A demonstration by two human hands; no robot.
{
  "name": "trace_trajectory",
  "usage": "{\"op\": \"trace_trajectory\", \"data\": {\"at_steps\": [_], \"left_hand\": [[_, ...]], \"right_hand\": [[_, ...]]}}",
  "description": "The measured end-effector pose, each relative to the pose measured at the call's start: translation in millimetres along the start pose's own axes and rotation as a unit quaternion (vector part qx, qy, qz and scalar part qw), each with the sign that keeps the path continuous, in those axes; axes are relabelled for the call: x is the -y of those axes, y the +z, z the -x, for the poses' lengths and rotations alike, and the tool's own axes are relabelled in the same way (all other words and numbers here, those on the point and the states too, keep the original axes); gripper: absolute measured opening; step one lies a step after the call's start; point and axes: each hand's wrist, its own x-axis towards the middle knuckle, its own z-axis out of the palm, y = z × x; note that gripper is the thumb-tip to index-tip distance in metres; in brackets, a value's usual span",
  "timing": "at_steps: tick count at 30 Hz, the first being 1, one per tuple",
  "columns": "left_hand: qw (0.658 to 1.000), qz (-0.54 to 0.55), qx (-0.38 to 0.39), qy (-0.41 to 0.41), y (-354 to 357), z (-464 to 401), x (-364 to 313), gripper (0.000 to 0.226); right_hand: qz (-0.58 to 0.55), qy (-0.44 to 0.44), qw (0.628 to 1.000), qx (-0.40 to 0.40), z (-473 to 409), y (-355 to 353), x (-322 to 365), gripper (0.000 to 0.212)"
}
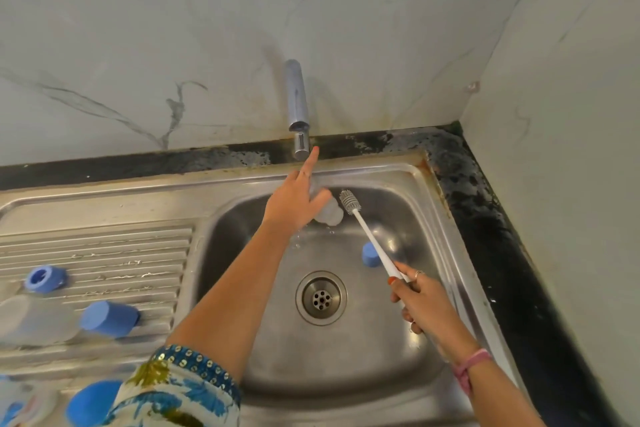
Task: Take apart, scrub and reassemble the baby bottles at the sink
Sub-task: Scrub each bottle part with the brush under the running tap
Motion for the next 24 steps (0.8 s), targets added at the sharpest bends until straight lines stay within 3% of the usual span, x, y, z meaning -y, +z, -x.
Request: {"op": "trace_trajectory", "data": {"at_steps": [7,10,12,14,16,18,21,24], "left_hand": [[0.986,-0.115,0.06,-0.107,-35,-27,1,0.077],[0.971,0.038,0.064,-0.226,-39,-17,17,0.072],[0.945,0.073,0.17,-0.27,-39,1,35,0.073],[0.932,0.075,0.235,-0.266,-34,21,52,0.092],[0.938,0.137,0.187,-0.258,-26,31,54,0.087],[0.936,0.234,0.118,-0.235,-22,31,45,0.061],[0.881,0.414,0.054,-0.221,-25,28,26,0.039],[0.786,0.556,0.032,-0.268,-32,25,7,0.033]], "right_hand": [[-0.018,-0.028,0.999,-0.014,22,16,9,0.028],[-0.026,-0.028,0.999,-0.022,32,19,8,0.029],[-0.042,-0.029,0.998,-0.028,36,21,5,0.029],[-0.055,-0.025,0.998,-0.033,40,25,2,0.029],[-0.068,-0.02,0.997,-0.042,43,29,1,0.028],[-0.08,-0.015,0.996,-0.049,46,31,0,0.028],[-0.087,-0.011,0.995,-0.05,51,34,1,0.028],[-0.095,-0.013,0.994,-0.055,56,34,3,0.026]]}}
